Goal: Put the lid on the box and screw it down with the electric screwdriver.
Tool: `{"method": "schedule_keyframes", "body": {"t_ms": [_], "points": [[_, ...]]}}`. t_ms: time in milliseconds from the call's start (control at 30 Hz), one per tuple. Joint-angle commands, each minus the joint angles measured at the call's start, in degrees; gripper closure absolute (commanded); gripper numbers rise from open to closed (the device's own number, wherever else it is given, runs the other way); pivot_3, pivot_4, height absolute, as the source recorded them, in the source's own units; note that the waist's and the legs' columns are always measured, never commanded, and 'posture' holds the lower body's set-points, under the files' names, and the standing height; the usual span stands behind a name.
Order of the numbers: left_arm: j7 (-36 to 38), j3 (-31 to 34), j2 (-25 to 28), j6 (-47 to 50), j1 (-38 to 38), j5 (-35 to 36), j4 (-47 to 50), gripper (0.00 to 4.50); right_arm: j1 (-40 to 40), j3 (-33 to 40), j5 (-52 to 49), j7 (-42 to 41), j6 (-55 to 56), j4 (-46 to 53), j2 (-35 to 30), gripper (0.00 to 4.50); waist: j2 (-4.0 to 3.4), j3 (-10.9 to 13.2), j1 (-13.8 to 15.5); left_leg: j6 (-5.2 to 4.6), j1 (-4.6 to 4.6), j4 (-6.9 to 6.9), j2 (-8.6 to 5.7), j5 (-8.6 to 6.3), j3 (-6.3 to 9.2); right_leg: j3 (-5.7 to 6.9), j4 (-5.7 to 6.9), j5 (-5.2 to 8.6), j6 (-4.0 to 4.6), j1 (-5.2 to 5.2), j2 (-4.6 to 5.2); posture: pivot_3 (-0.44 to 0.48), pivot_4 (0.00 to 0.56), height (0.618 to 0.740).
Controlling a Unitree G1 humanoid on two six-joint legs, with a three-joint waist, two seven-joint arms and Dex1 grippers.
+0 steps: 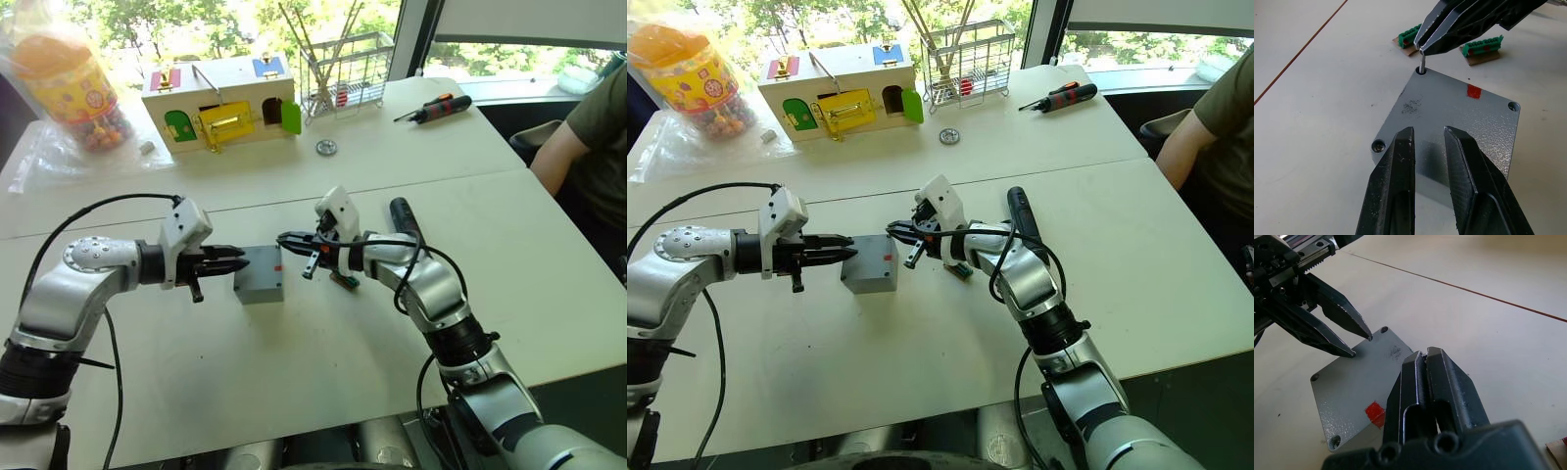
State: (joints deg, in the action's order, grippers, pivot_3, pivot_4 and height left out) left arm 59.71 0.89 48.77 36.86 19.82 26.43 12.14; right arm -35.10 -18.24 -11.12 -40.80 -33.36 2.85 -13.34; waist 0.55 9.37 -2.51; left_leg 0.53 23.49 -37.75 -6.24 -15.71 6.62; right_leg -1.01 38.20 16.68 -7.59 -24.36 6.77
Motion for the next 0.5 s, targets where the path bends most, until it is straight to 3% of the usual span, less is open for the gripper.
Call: {"method": "schedule_keyframes", "body": {"t_ms": [33,167,267,433,467,500], "points": [[0.0,0.3,0.0,-0.8,0.5,0.0,1.0,3.58,-0.4,-0.5,0.7,-0.2,1.9,0.0,0.4,4.45,0.0,0.0,0.0,0.0,0.0,0.0,0.0,0.0,0.0,0.0,0.0,0.0,0.0,0.0,0.0,0.0,0.15,0.74],[0.0,0.3,-0.2,-0.9,0.6,-0.1,0.9,3.58,-0.4,-1.4,1.4,-0.6,2.6,-1.1,0.4,4.45,0.0,0.0,0.0,0.0,0.0,0.0,0.0,0.0,0.0,0.0,0.0,0.0,0.0,0.0,0.0,0.0,0.15,0.74],[0.0,0.1,-0.4,-0.9,0.7,-0.2,0.8,3.58,-0.4,-1.8,1.4,-1.3,2.5,-0.8,0.3,3.71,0.0,0.0,0.0,0.0,0.0,0.0,0.0,0.0,0.0,0.0,0.0,0.0,0.0,0.0,0.0,0.0,0.15,0.74],[-0.1,0.0,-1.2,-0.6,1.4,0.3,1.0,3.58,-1.3,0.1,0.4,-1.8,-0.3,3.1,-1.4,1.17,0.0,0.0,0.0,0.0,0.0,0.0,0.0,0.0,0.0,0.0,0.0,0.0,0.0,0.0,0.0,0.0,0.15,0.74],[-0.2,0.1,-1.5,-0.4,1.7,0.6,1.3,3.58,-1.5,1.3,-0.6,-2.1,-1.8,5.2,-2.4,0.83,0.0,0.0,0.1,0.0,0.0,-0.01,0.0,0.0,0.0,0.0,0.0,0.0,0.0,0.01,0.0,0.0,0.15,0.74],[-0.2,0.1,-1.8,-0.1,2.1,0.9,1.6,3.58,-1.7,3.3,-2.2,-2.4,-4.4,8.0,-3.9,0.83,0.0,0.0,0.2,0.0,0.0,-0.01,-0.01,0.0,0.0,0.0,0.0,0.0,0.0,0.01,0.0,0.0,0.15,0.74]]}}
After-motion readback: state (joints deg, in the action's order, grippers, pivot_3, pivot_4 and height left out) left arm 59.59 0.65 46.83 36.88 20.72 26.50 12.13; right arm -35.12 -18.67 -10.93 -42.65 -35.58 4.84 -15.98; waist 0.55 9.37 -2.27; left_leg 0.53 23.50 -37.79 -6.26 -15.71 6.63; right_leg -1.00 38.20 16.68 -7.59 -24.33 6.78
